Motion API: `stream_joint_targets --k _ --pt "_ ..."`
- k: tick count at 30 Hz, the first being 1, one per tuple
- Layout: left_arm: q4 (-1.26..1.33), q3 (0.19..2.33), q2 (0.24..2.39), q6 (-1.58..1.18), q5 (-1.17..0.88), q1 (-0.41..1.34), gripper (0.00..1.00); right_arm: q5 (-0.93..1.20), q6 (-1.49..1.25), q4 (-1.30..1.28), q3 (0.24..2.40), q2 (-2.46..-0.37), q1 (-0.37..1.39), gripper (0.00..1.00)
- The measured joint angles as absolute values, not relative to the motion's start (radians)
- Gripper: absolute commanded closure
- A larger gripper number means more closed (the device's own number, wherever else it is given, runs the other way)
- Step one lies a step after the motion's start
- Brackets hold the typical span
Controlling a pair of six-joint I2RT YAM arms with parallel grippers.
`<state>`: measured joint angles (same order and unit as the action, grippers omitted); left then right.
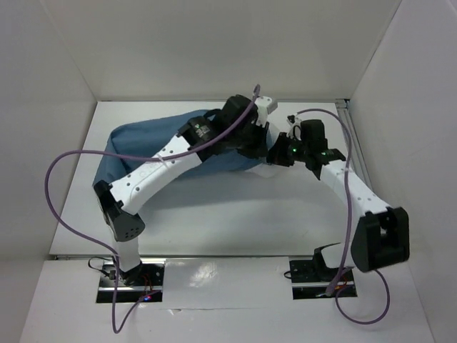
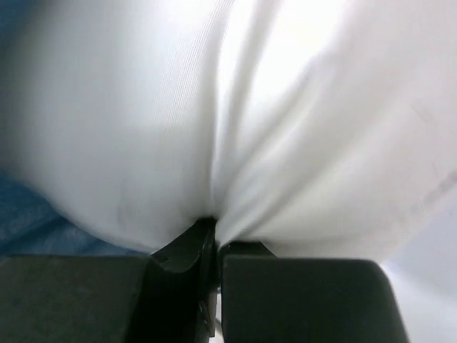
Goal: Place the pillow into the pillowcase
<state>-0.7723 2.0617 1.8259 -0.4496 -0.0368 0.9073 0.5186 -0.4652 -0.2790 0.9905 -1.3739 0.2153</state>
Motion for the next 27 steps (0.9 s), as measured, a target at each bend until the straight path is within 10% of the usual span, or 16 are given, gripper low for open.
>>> stream_joint_targets --k 17,19,21,22,23,27 --pt "-0.995 2.335 1.89 -0.505 -0.319 0.636 0.98 0.44 -0.474 -0.652 1.08 -0.928 0.231 1.0" --pt "-0.963 2.39 1.999 -0.5 -0.308 0.614 0.63 0.393 -0.478 -0.644 1.075 -0.978 0.231 1.0" --pt "-0.902 2.42 2.098 -0.482 -0.274 0.595 0.31 0.332 -0.49 -0.62 1.064 -1.051 0.231 0.76" --pt "-0.865 2.432 2.138 -0.476 -0.259 0.581 0.26 0.302 -0.495 -0.603 1.059 -1.089 0.228 0.31" --pt "-0.836 2.435 2.167 -0.471 -0.247 0.565 0.22 0.274 -0.506 -0.577 1.059 -1.127 0.225 0.19" --pt "-0.81 2.406 2.154 -0.443 -0.15 0.54 0.21 0.193 -0.508 -0.508 1.098 -1.281 0.185 0.05"
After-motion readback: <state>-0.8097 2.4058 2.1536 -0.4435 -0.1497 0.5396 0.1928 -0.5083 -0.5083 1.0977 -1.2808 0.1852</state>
